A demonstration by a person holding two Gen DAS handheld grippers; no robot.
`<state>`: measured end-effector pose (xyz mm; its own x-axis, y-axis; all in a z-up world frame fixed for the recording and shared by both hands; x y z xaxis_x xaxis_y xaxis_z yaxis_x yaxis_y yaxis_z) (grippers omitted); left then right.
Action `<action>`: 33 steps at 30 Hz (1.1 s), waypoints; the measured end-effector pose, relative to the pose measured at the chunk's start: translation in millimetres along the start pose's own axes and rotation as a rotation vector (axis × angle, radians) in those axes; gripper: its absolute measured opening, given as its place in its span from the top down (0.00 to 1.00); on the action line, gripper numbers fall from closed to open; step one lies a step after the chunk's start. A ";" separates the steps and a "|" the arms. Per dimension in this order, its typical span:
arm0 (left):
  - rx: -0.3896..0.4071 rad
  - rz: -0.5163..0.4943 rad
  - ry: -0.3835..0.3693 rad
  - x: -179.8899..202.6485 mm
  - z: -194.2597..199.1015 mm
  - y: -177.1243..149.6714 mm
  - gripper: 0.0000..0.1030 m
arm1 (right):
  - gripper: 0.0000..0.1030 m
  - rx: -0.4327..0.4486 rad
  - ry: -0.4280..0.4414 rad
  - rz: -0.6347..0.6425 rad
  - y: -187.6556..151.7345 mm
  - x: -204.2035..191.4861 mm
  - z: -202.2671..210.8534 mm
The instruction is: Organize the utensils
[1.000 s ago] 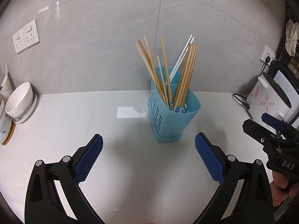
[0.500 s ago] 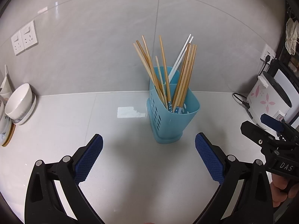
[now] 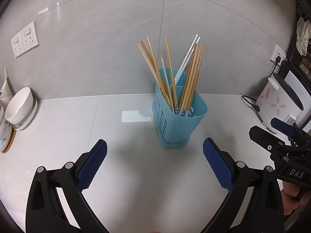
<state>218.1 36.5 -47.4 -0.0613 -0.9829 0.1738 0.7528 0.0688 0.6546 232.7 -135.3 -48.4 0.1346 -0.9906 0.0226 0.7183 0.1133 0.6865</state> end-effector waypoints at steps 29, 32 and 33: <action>-0.002 0.004 0.016 -2.5 -2.3 1.2 0.06 | 0.07 0.000 -0.002 0.001 -1.4 2.0 1.4; -0.007 0.002 0.008 -1.2 -3.0 1.3 0.06 | 0.07 -0.001 -0.002 0.001 -1.6 2.9 1.5; -0.008 0.004 0.004 -0.8 -3.4 1.1 0.06 | 0.07 0.000 -0.004 0.001 -1.5 2.9 1.5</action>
<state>221.2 36.8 -49.3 -0.0555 -0.9833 0.1732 0.7585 0.0713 0.6477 231.0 -138.4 -48.3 0.1327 -0.9908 0.0257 0.7182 0.1141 0.6865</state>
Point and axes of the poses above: each gripper's, at about its wrist camera, not at the fingertips, and z roughly against the way its jaws point, x to its right, y to its top, the point moved 9 cm from there along -z, roughly the way its jaws point, and after that the axes turned 11 degrees about -y, right-handed, at the moved point
